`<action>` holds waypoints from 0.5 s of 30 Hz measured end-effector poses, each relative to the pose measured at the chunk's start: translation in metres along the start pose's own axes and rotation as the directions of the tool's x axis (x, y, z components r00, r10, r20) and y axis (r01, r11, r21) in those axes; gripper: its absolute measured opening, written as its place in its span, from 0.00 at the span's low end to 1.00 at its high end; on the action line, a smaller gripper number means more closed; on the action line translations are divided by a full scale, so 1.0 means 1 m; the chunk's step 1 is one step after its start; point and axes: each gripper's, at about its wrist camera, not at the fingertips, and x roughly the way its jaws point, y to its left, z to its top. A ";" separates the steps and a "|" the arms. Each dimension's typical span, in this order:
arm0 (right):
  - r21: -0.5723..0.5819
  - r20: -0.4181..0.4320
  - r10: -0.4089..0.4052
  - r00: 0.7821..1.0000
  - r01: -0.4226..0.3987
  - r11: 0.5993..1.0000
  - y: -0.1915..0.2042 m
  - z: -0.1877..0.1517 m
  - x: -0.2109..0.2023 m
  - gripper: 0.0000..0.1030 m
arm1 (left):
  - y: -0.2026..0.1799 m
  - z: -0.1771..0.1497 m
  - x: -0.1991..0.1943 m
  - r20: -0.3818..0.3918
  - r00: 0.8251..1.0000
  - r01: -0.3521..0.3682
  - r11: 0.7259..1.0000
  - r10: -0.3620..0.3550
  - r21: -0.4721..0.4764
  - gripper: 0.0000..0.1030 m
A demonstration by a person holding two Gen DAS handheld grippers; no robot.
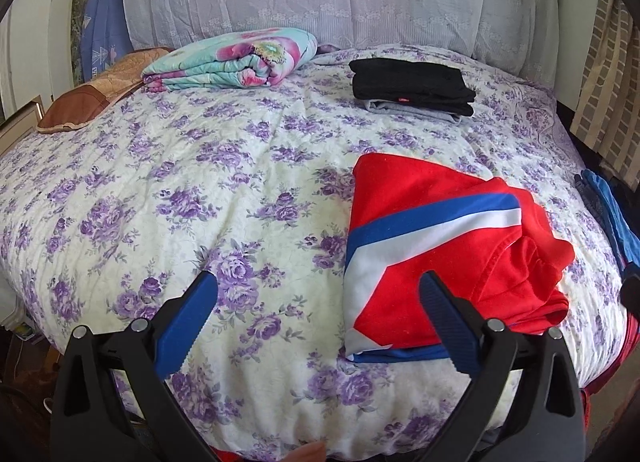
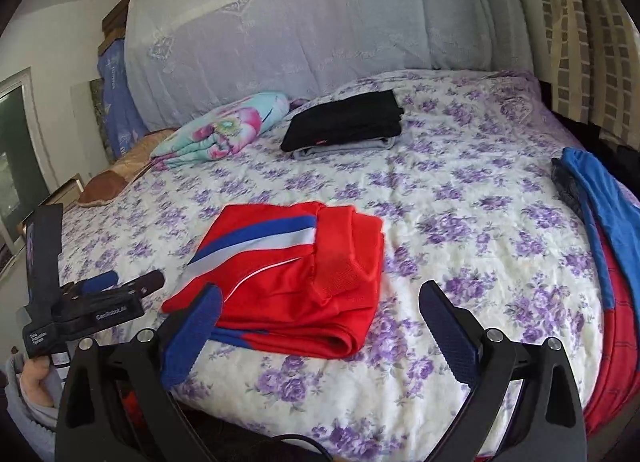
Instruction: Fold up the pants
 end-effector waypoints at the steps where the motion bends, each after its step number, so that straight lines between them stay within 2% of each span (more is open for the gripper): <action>1: 0.009 -0.013 0.022 1.000 -0.022 1.000 0.001 0.001 0.002 0.96 | -0.003 0.000 -0.004 0.009 1.000 0.008 1.000 -0.008 0.005 0.95; 4: 0.055 -0.022 0.025 0.999 -0.024 0.998 0.002 -0.001 0.006 0.96 | -0.014 -0.001 -0.015 0.007 0.998 0.063 0.997 -0.064 0.035 0.95; 7: 0.056 -0.042 0.023 0.999 -0.021 0.998 0.000 -0.007 0.010 0.96 | -0.029 -0.002 -0.026 0.009 0.999 0.043 0.995 -0.044 0.088 0.95; 9: 0.055 -0.035 -0.007 0.999 0.009 0.998 -0.003 -0.011 0.009 0.96 | -0.035 -0.002 -0.032 0.020 0.999 0.044 0.993 -0.047 0.112 0.95; 12: 0.081 -0.034 -0.011 0.999 0.013 0.997 -0.012 -0.012 0.009 0.96 | -0.039 -0.003 -0.036 0.015 0.997 0.074 0.991 -0.076 0.111 0.95; 15: 0.111 -0.019 0.010 1.000 -0.008 0.994 -0.019 -0.011 0.007 0.96 | -0.041 -0.005 -0.035 0.019 0.998 0.064 0.991 -0.067 0.119 0.95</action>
